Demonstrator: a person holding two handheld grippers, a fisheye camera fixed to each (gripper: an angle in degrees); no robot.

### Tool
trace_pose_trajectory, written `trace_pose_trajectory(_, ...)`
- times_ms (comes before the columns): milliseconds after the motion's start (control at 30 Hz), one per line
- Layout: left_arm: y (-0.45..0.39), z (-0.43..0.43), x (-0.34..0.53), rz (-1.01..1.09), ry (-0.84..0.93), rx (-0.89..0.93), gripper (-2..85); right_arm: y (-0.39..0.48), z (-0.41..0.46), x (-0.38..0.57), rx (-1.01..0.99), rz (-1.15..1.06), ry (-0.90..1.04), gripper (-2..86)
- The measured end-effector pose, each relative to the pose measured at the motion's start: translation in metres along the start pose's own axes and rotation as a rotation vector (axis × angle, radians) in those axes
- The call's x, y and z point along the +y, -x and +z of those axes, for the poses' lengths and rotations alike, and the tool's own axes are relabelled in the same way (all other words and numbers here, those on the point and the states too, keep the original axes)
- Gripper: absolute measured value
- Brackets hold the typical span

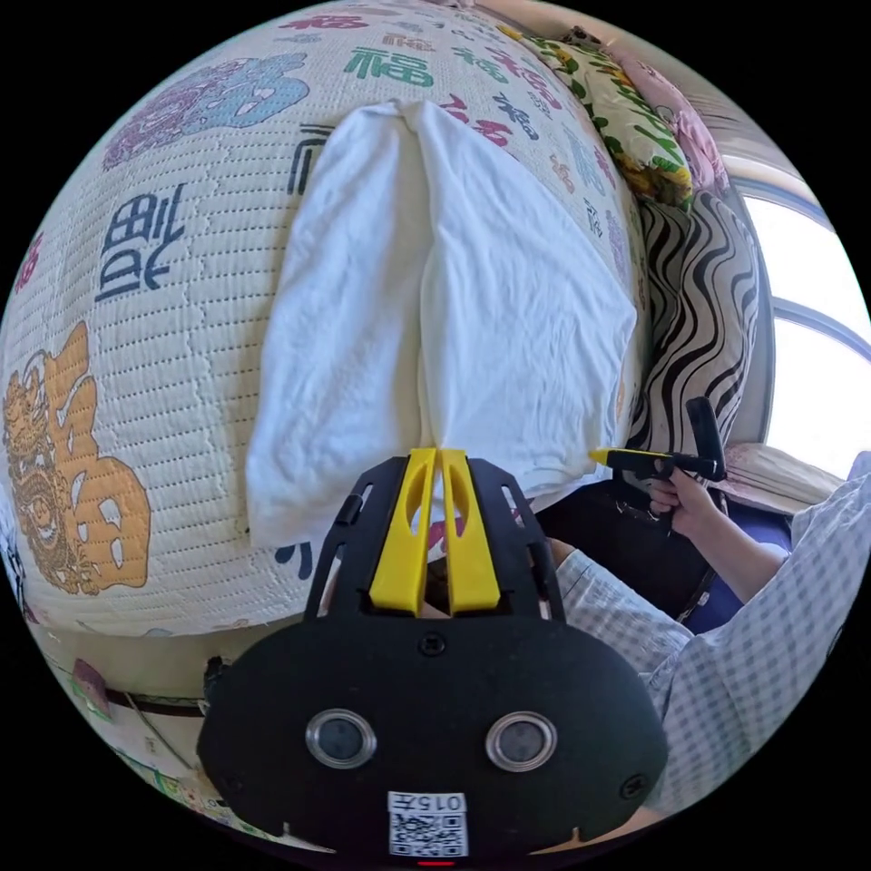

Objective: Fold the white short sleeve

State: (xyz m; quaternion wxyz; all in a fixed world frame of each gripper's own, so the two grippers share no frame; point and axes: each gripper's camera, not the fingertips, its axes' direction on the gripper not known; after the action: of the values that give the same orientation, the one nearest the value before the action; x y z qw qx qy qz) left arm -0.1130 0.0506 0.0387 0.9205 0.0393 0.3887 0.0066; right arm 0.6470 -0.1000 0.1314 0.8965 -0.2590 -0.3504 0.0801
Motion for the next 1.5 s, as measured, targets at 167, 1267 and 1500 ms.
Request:
trace_pose_trajectory(167,-0.002,-0.011,0.027,0.045,-0.044,-0.025,-0.2,0.018,0.002,-0.016,0.043,-0.005,0.011,0.6)
trace_pose_trajectory(1267,0.054,0.052,0.145,-0.202,-0.355,0.002,5.9,0.442,0.076,-0.284,0.729,-0.923,0.244,7.7)
trace_pose_trajectory(1500,0.042,0.081,0.151,-0.167,-0.386,0.06,0.0,0.451,0.069,-0.292,0.696,-0.944,0.304,1.2)
